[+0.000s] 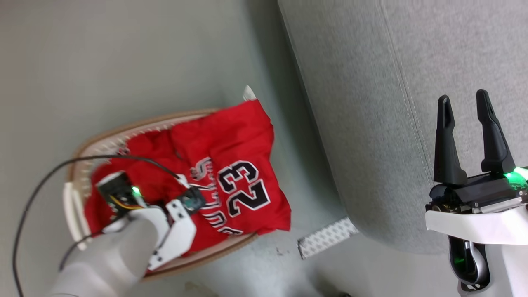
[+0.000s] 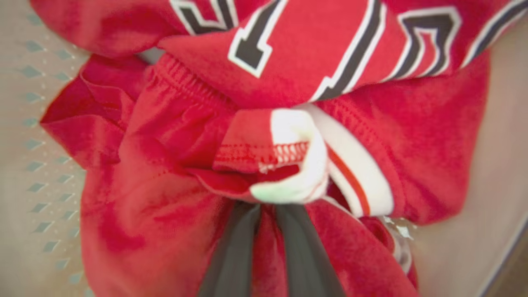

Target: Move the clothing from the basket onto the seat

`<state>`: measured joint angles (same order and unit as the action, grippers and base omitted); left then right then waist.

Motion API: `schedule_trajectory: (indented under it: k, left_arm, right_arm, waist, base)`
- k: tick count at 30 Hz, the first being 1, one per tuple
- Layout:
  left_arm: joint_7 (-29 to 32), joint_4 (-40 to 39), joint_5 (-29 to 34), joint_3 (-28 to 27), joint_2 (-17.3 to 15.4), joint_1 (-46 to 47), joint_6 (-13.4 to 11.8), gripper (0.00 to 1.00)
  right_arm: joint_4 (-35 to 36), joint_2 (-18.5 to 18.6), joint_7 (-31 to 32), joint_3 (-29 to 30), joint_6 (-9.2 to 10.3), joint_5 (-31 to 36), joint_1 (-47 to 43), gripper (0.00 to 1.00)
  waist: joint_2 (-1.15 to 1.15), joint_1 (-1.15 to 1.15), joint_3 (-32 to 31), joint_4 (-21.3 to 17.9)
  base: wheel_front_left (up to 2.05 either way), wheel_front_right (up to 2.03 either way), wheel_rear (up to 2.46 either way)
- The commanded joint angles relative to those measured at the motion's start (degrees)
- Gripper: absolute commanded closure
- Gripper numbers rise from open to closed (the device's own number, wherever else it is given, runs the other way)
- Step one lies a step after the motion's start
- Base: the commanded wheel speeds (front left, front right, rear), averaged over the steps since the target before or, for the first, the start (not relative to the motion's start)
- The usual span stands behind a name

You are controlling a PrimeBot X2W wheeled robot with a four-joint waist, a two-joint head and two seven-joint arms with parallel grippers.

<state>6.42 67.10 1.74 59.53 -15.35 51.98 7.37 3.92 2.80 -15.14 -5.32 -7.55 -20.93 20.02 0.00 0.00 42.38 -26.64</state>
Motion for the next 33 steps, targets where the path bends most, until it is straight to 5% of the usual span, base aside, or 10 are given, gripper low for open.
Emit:
schedule_trajectory:
  k: [1,14,33]
  left_arm:
    - [-0.56,0.30,-1.19,0.13,0.83,-0.89,0.04,1.00]
    - [-9.32,-0.45,-11.45,-0.07,9.18,-4.88,0.06,1.00]
    - [-16.72,-10.73,-28.58,-1.29,12.15,-9.27,0.07,1.00]
  right_arm:
    - [-0.40,0.17,-0.01,0.42,0.12,0.84,0.30,0.00]
    - [-5.09,0.20,-0.02,4.28,0.12,9.04,-2.74,0.00]
    - [-10.16,0.19,-0.01,6.85,0.12,12.42,-9.15,0.00]
  waist:
    - [0.00,0.00,-3.15,2.21]
    - [0.00,0.00,-19.86,11.38]
    - [0.00,0.00,-35.33,19.59]
  base:
    - [0.00,0.00,0.00]
    - [0.00,0.00,0.00]
    - [0.00,0.00,0.00]
